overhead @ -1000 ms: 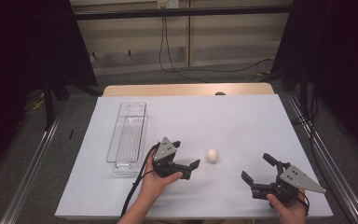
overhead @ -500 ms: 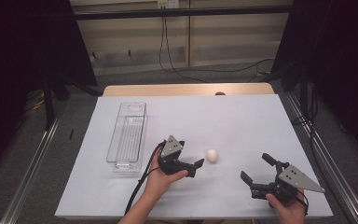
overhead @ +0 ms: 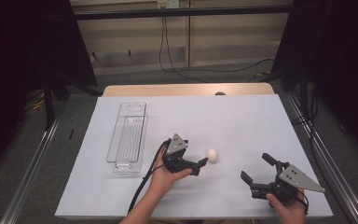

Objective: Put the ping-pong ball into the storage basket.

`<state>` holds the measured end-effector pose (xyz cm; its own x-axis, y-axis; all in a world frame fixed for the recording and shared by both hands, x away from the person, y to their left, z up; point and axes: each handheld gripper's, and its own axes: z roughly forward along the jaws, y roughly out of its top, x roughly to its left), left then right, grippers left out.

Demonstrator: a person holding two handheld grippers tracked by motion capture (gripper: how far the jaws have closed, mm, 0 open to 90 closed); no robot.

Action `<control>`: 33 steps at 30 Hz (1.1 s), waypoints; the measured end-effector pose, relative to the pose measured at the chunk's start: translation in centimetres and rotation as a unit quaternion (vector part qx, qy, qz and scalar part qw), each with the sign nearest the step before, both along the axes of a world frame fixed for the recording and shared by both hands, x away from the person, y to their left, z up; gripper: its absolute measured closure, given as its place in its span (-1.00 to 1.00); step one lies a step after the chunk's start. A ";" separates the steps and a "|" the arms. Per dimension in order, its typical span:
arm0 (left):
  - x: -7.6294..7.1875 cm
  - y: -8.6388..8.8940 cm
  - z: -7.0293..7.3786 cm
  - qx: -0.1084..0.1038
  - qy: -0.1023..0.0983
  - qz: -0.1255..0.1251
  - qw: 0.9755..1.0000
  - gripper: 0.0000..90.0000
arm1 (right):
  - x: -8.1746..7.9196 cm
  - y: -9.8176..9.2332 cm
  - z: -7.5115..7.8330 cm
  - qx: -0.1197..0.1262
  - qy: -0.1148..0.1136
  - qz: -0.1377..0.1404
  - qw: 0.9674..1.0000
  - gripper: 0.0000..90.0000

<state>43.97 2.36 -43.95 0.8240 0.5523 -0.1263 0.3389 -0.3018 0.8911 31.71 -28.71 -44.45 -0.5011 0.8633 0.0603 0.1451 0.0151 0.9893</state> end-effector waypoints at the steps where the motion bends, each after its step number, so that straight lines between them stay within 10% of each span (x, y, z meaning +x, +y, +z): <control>1: 0.0 -0.1 -0.1 -0.003 0.001 0.000 1.000 -0.95 | 0.0 0.0 0.0 0.000 0.000 0.001 1.000 -1.00; 33: 1.1 -2.2 -0.4 0.030 0.012 -0.012 0.999 -0.92 | 0.0 0.1 0.1 0.003 0.000 0.002 1.000 -1.00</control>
<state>45.05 0.12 -44.39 0.8342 0.5394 -0.1146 0.3527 -0.3621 0.8629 31.74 -28.60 -44.35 -0.5038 0.8614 0.0652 0.1458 0.0104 0.9893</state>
